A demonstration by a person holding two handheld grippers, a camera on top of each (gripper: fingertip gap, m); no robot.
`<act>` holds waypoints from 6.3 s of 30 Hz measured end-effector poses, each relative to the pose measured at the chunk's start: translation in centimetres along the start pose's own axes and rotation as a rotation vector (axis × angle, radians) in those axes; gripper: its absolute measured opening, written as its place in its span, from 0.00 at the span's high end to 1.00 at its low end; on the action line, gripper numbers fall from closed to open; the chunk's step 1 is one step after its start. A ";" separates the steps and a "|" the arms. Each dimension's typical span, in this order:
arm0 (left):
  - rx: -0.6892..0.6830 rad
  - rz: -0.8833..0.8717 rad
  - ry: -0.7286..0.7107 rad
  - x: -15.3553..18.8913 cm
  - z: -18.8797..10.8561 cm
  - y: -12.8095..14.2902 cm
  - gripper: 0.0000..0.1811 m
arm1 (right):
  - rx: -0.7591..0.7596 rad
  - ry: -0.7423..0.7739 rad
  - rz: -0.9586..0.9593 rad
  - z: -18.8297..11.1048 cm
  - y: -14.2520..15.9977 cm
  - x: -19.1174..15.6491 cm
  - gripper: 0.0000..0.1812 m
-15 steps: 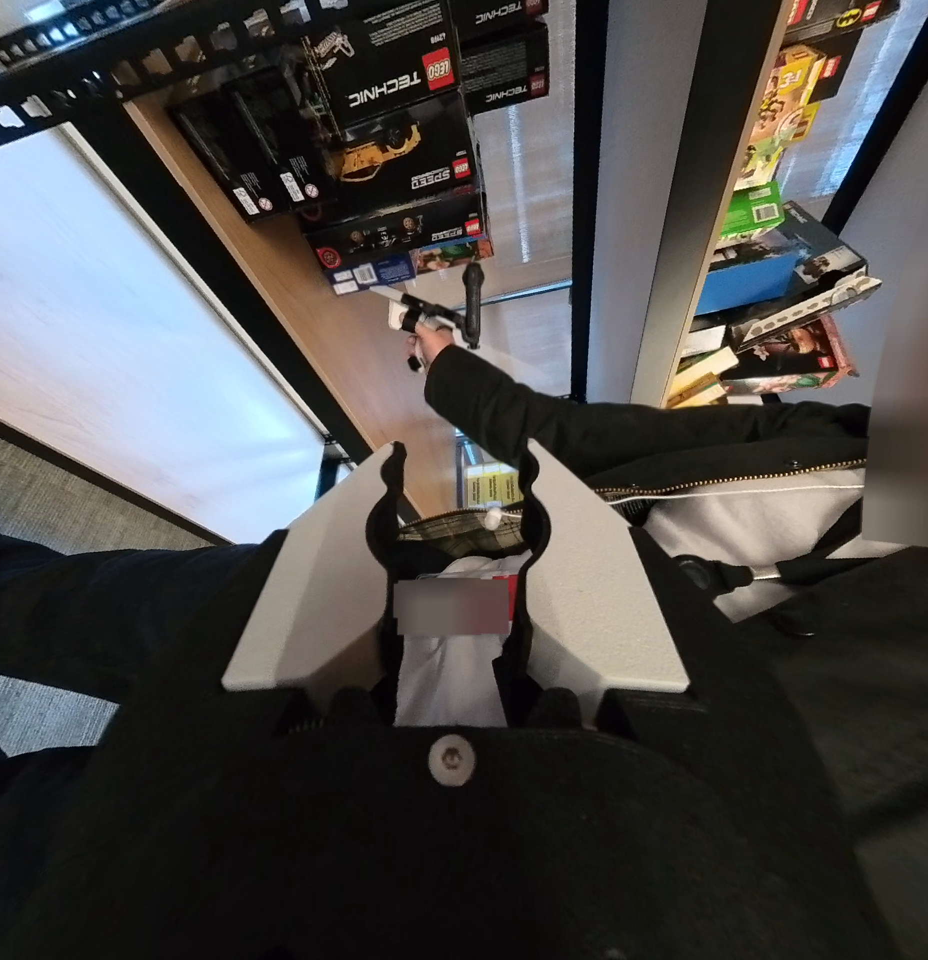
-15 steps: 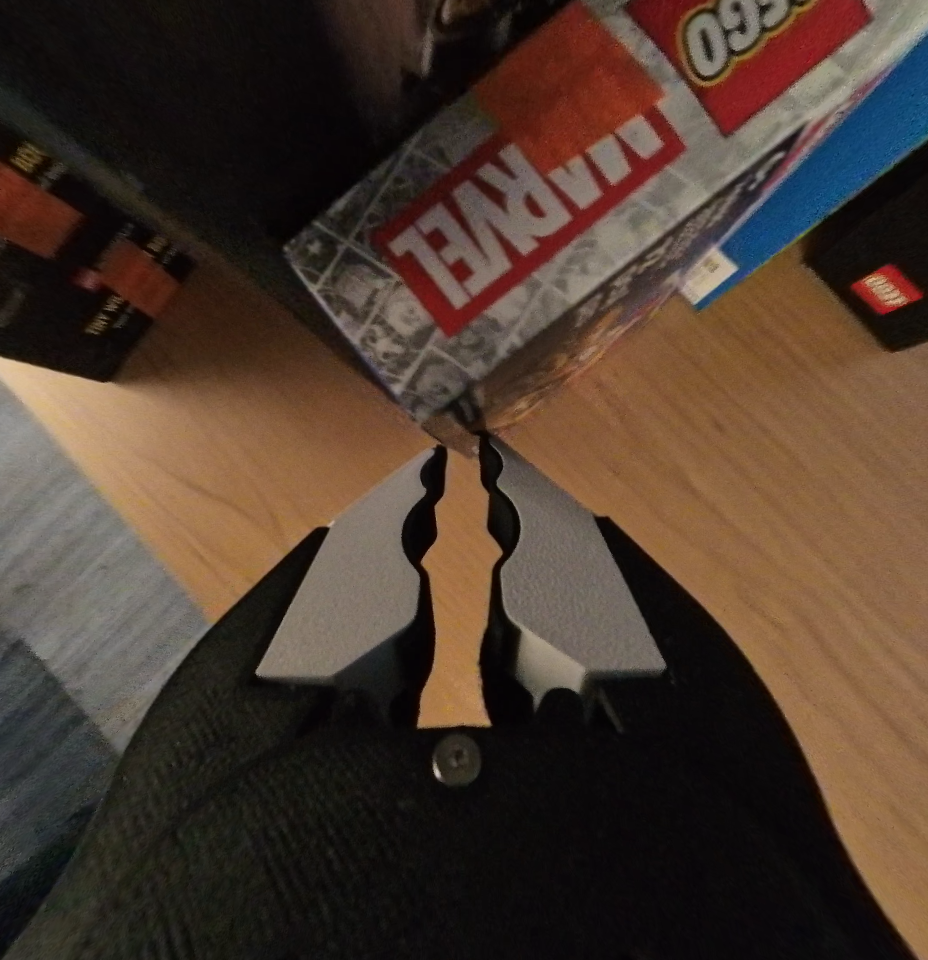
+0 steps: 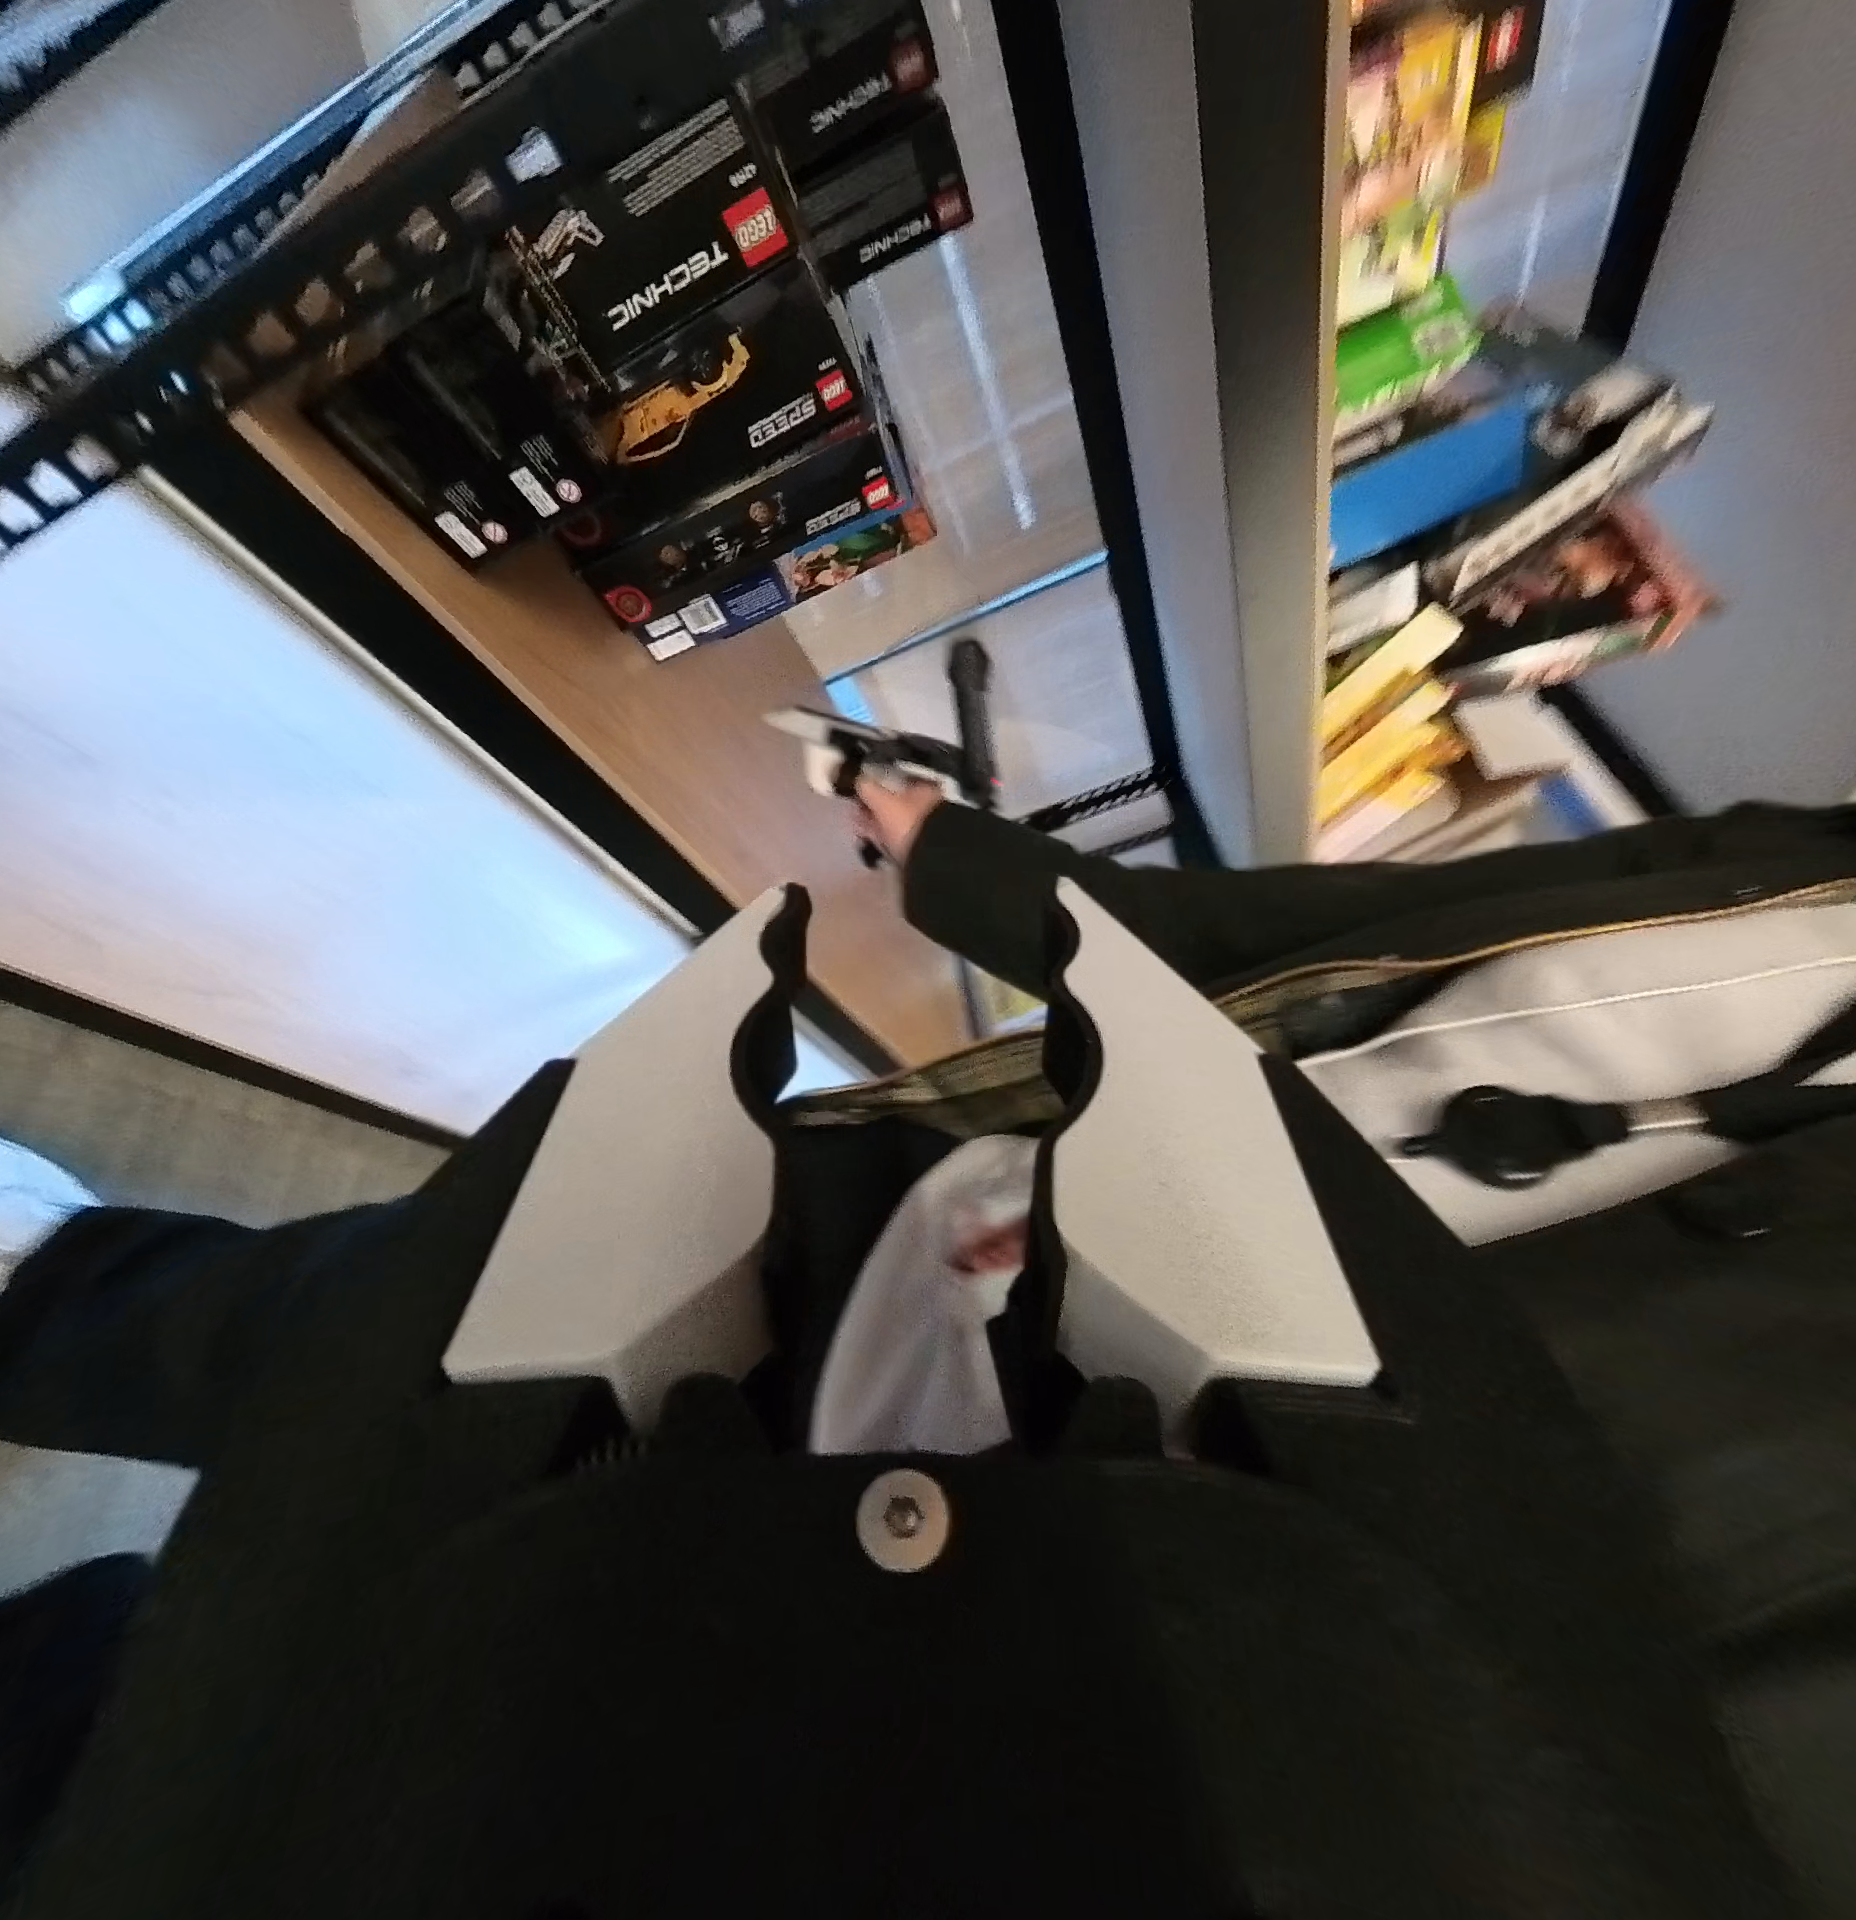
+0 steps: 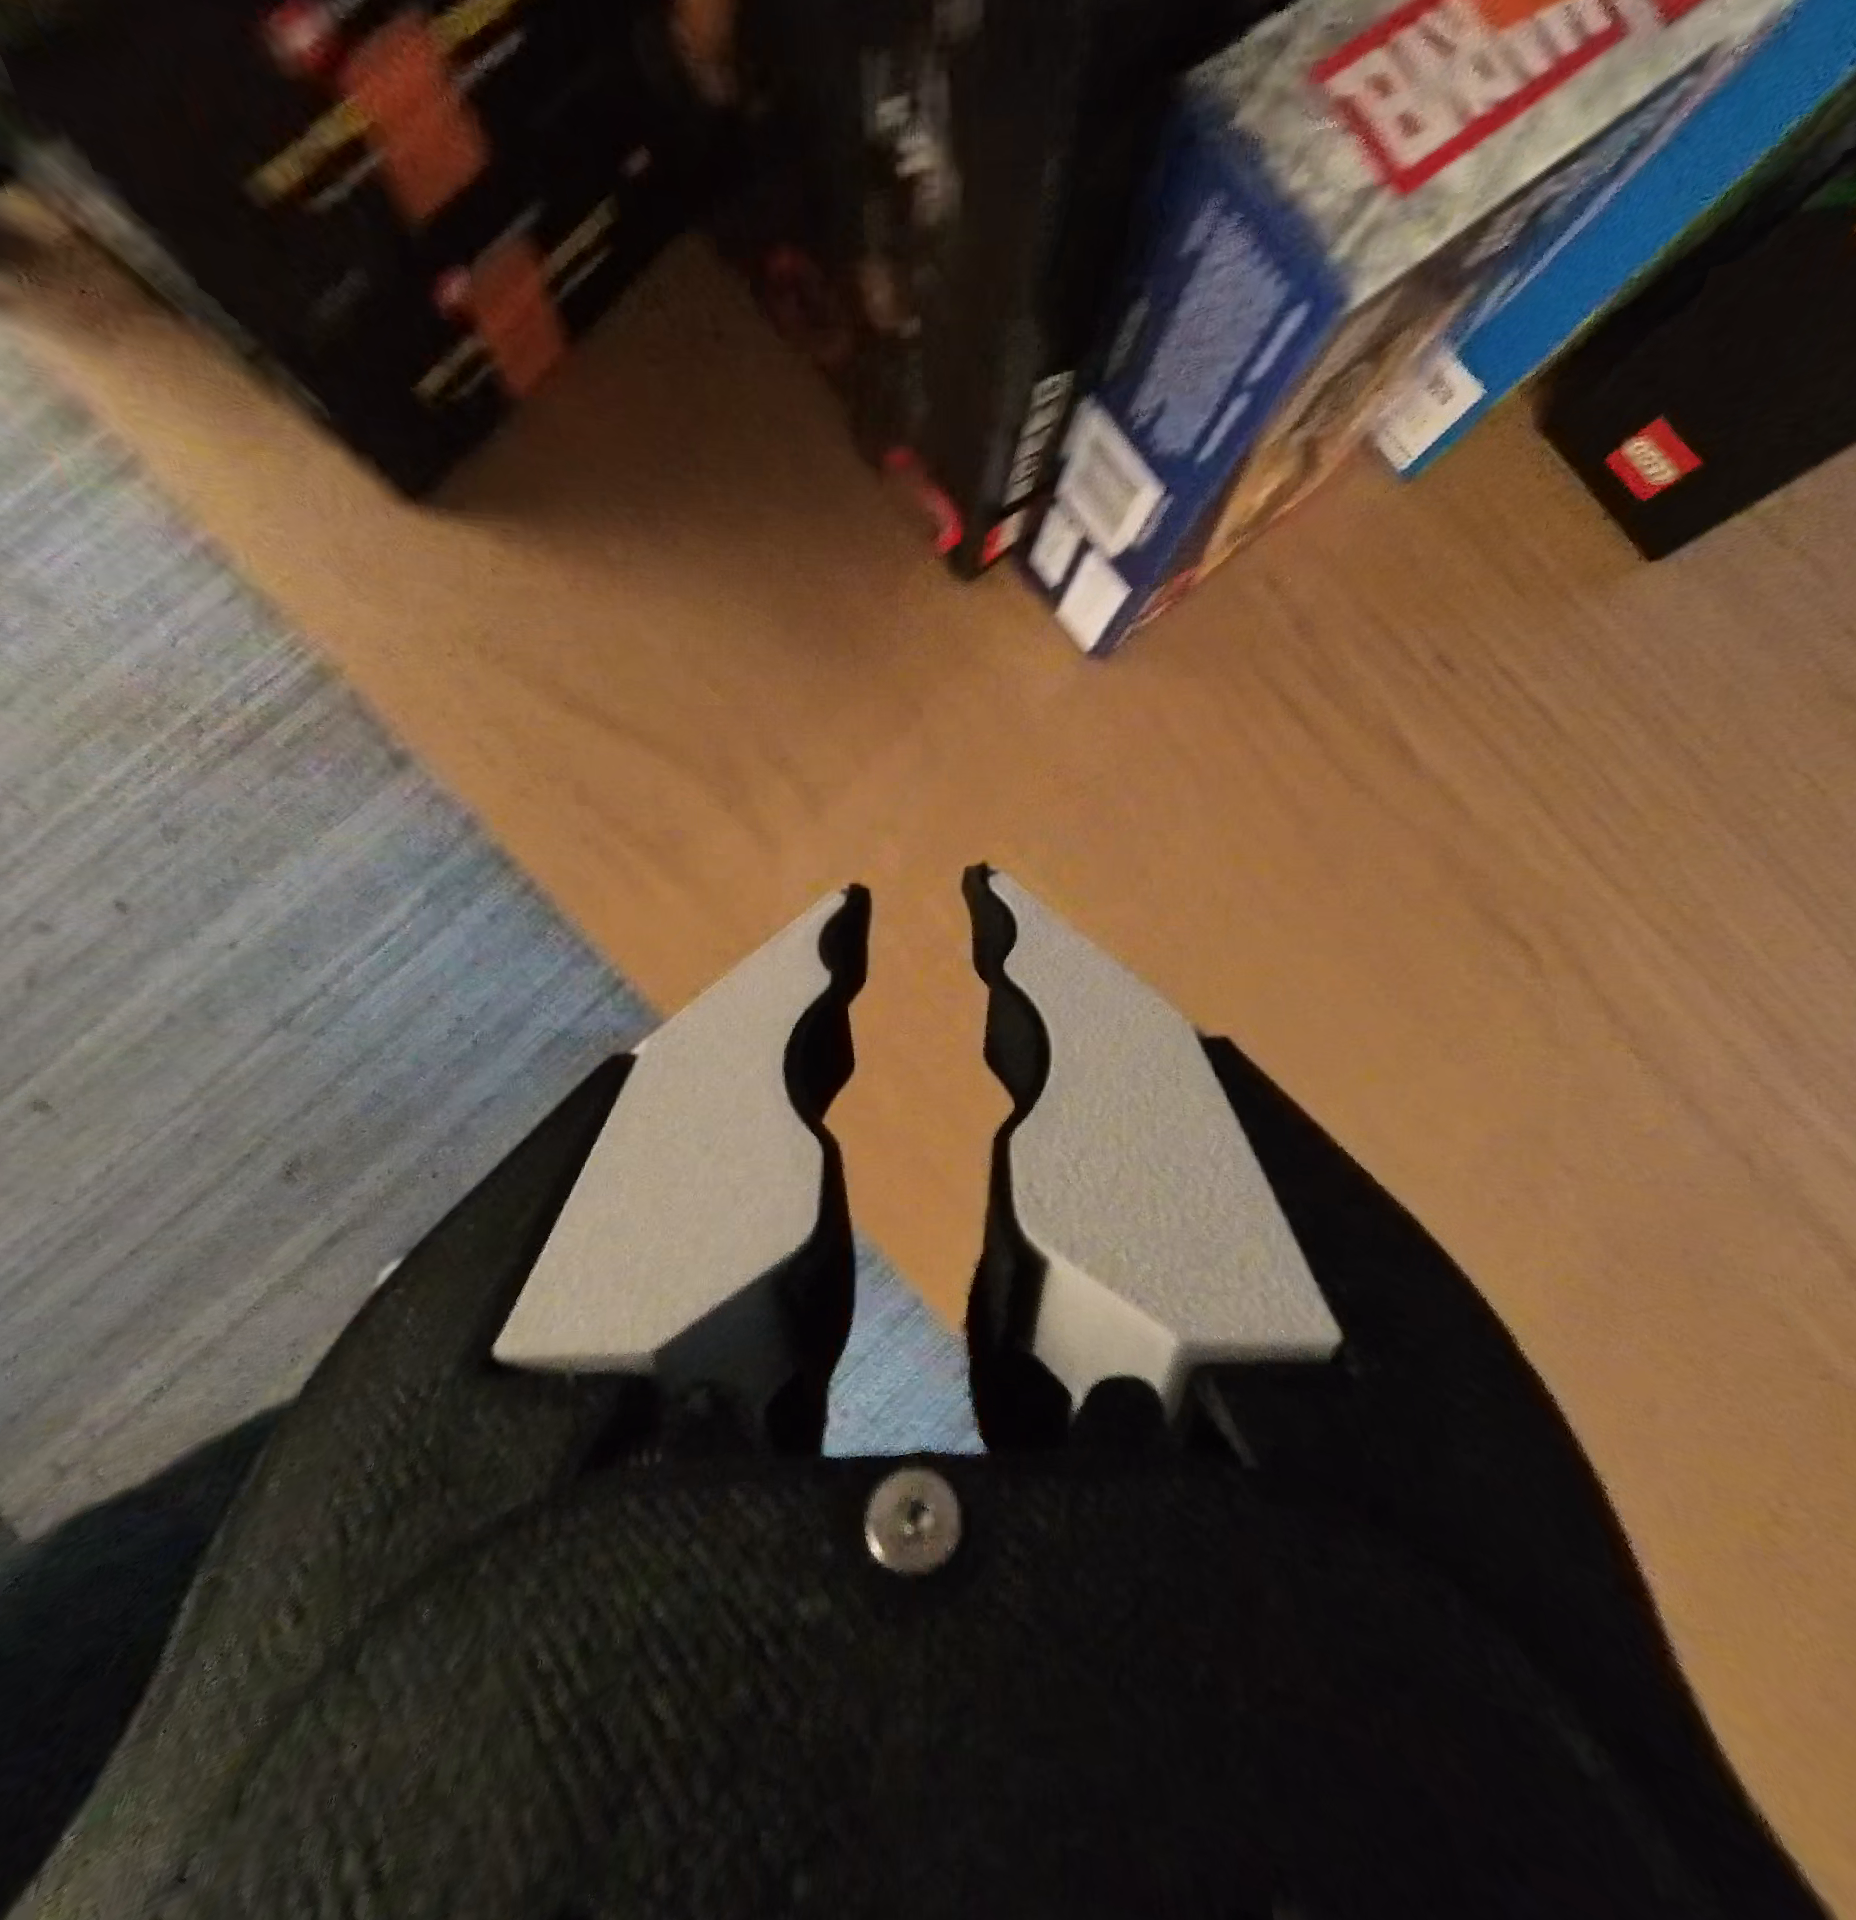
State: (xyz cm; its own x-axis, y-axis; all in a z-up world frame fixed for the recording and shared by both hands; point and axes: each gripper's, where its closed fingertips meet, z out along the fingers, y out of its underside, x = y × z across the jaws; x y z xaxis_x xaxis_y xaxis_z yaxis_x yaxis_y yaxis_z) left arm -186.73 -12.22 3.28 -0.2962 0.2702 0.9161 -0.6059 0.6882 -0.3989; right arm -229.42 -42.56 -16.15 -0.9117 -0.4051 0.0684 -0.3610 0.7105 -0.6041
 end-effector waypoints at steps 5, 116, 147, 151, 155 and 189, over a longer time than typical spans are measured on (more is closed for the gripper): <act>-0.048 0.286 -0.007 0.8 1.7 -0.5 0.81 | 0.124 0.048 -0.165 -7.8 2.8 -4.7 0.89; -0.365 0.700 0.597 21.2 50.2 -56.0 0.50 | 0.928 0.145 -0.125 -31.4 -57.6 -10.5 0.44; -0.451 1.028 0.620 20.9 49.6 -51.6 0.46 | 0.613 0.207 -0.061 -27.0 -54.8 0.1 0.58; -0.465 1.023 0.583 20.9 48.2 -51.4 0.49 | 0.625 0.187 -0.033 -28.2 -54.1 -2.0 0.60; -0.493 1.056 0.591 20.7 44.2 -50.9 0.49 | 0.668 0.210 -0.064 -29.6 -53.0 -5.8 0.60; -0.392 1.052 0.474 22.1 49.3 -50.1 0.51 | 0.700 0.294 0.162 -28.7 -52.5 1.6 0.65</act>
State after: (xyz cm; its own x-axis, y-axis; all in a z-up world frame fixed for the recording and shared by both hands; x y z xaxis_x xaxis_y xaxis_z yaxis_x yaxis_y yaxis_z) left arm -199.31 -73.88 41.57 -0.1596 0.9811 0.1095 0.0558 0.1197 -0.9912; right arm -217.55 -63.97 38.41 -0.9924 -0.0886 0.0854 -0.1003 0.1795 -0.9786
